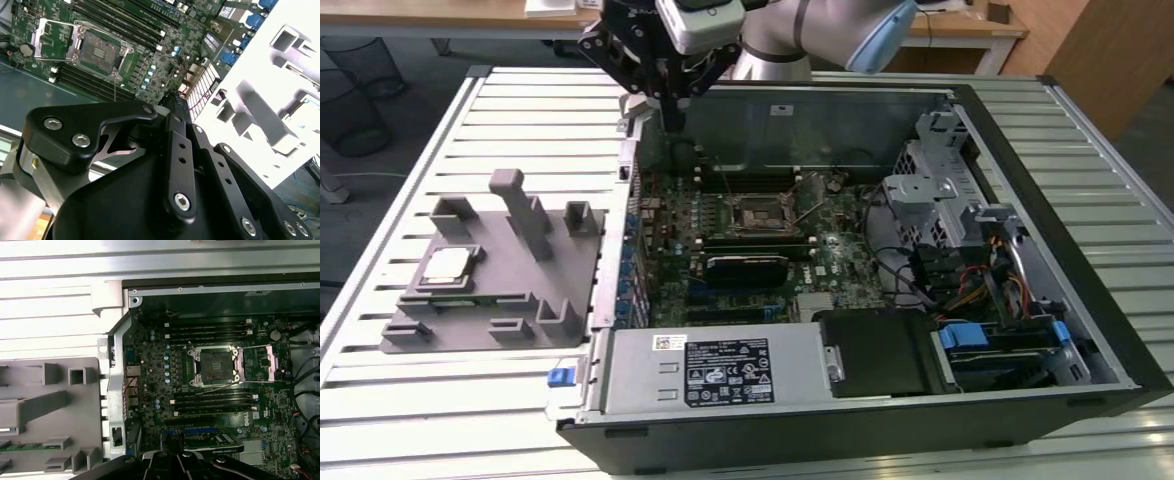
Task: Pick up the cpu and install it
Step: 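Reach for the cpu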
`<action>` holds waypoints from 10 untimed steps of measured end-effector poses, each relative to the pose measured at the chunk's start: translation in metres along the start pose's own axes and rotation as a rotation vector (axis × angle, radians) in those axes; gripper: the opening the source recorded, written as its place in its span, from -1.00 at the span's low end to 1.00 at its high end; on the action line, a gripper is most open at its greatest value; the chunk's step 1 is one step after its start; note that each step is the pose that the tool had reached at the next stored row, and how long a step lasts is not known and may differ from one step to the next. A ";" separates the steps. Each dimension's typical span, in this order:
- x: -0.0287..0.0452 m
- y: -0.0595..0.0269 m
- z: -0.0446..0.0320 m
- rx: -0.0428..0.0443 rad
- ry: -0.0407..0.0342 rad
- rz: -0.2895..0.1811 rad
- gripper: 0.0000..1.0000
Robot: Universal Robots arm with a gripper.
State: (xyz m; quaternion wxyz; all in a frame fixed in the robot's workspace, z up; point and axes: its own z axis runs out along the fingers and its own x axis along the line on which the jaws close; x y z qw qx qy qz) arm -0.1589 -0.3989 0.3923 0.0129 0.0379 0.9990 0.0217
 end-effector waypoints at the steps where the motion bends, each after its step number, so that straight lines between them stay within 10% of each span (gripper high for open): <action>1: 0.0006 0.0000 0.0000 0.0001 0.0001 0.000 -0.79; 10: 0.0070 -0.0005 0.0001 0.0001 0.0000 0.000 -0.79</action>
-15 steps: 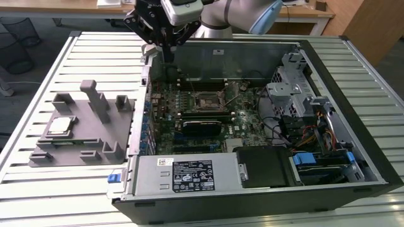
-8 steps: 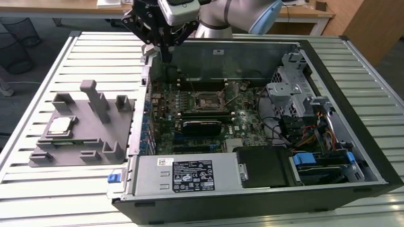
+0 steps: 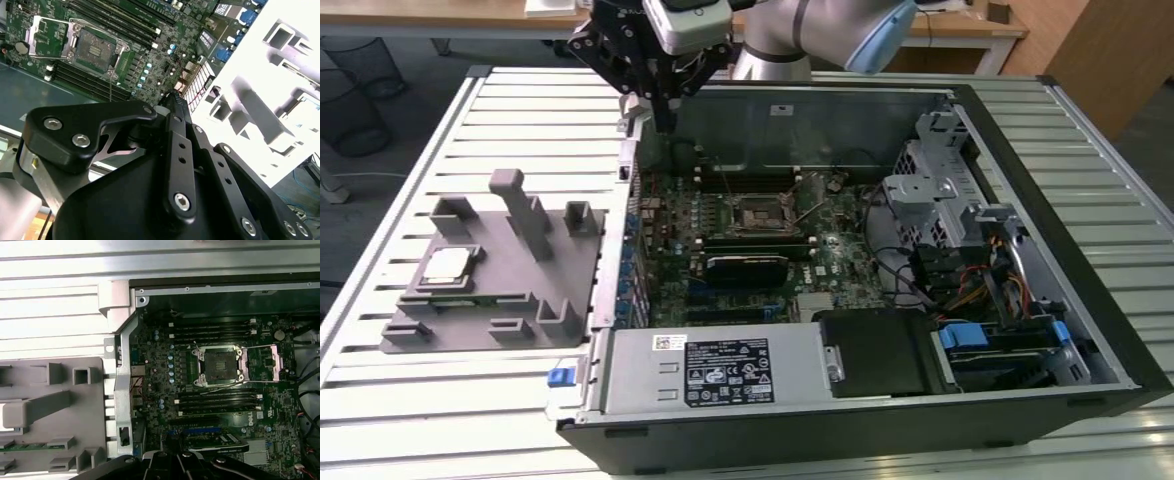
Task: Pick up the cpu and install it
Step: 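Reach for the cpu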
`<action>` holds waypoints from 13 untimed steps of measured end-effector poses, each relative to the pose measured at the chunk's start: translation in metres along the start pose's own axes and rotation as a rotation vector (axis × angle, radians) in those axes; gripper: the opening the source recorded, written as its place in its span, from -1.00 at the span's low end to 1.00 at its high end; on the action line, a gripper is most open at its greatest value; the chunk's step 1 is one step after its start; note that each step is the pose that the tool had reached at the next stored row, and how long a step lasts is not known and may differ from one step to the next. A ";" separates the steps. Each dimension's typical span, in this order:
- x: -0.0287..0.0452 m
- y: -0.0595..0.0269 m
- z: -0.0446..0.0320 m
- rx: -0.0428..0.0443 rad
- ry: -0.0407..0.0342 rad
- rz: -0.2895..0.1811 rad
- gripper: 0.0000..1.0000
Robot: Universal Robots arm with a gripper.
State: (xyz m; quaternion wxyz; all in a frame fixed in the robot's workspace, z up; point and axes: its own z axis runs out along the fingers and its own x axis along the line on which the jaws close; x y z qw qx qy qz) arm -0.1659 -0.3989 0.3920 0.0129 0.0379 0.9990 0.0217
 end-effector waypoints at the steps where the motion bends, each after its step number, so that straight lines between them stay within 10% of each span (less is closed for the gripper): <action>1: 0.0007 -0.0001 0.0000 0.0000 0.0000 0.000 -0.79; 13: 0.0098 -0.0007 -0.0002 0.0000 0.0001 0.000 -0.79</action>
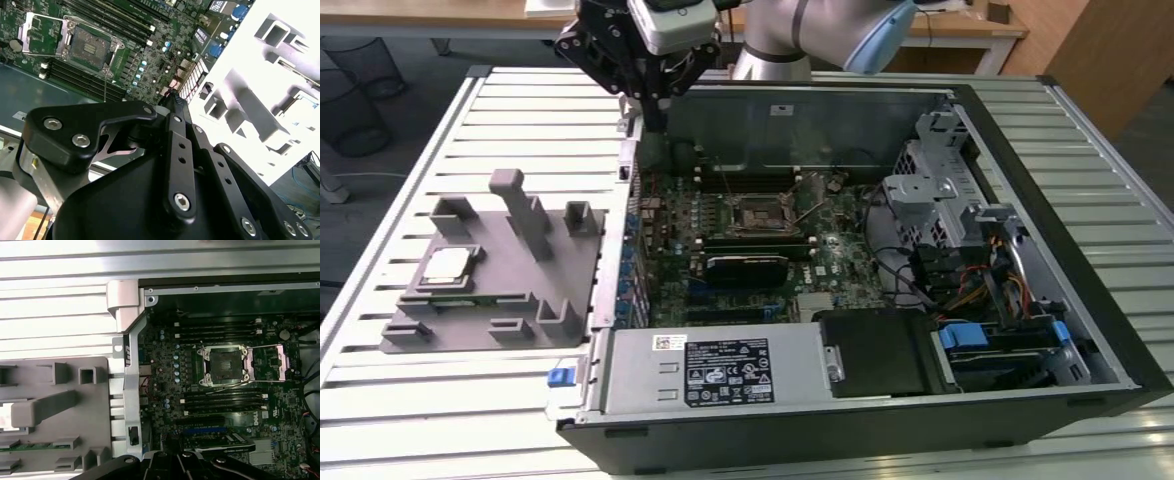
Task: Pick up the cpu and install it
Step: 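Reach for the cpu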
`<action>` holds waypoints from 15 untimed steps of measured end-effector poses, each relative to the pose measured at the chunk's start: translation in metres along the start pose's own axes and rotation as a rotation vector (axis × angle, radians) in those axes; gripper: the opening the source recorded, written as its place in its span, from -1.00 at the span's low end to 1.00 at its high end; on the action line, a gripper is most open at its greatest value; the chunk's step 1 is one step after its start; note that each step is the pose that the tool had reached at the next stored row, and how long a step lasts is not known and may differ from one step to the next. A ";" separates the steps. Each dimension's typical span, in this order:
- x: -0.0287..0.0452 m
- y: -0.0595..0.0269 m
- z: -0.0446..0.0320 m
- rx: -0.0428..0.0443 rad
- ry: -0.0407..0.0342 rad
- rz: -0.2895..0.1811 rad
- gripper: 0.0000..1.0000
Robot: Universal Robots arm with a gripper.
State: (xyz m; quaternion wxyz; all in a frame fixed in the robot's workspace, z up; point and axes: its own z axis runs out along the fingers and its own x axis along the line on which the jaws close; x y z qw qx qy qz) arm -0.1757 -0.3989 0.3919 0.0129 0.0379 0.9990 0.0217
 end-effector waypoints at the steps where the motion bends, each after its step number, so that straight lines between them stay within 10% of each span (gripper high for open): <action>1: 0.0007 -0.0001 0.0000 -0.0001 -0.0001 0.000 -0.79; 15: 0.0106 -0.0008 -0.0001 0.0001 0.0008 0.000 -0.79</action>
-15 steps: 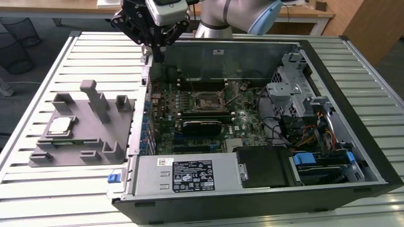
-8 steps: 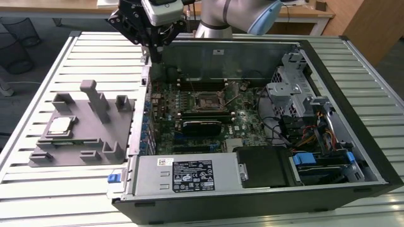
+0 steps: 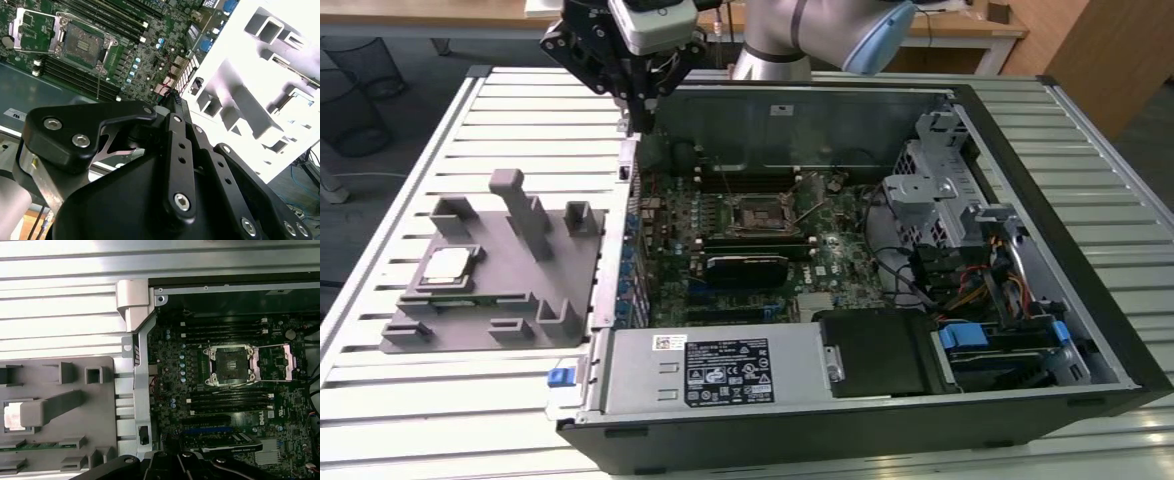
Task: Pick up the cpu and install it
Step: 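Reach for the cpu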
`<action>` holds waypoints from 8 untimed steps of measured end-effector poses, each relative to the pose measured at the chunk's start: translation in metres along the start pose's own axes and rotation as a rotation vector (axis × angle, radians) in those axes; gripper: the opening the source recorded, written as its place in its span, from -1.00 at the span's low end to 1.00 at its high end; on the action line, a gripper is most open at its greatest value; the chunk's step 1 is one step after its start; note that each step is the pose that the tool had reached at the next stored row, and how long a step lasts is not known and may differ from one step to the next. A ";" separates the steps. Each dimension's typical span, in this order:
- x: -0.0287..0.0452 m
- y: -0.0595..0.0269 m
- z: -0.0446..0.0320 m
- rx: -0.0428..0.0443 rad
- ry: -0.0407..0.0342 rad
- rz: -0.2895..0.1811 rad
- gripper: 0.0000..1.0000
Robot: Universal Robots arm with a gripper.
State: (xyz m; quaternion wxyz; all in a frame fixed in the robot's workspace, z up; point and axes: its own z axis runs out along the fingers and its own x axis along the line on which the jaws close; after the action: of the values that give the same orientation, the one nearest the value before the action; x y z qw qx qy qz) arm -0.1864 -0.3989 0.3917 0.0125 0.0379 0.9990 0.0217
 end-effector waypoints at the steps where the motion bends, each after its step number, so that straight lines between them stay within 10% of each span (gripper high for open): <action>1: 0.0013 -0.0001 0.0000 0.0000 0.0000 0.000 -0.79; 8: 0.0077 -0.0006 0.0001 -0.0001 0.0000 0.000 -0.79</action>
State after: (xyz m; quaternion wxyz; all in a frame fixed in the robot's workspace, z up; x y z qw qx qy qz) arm -0.1941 -0.3989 0.3915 0.0125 0.0378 0.9990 0.0217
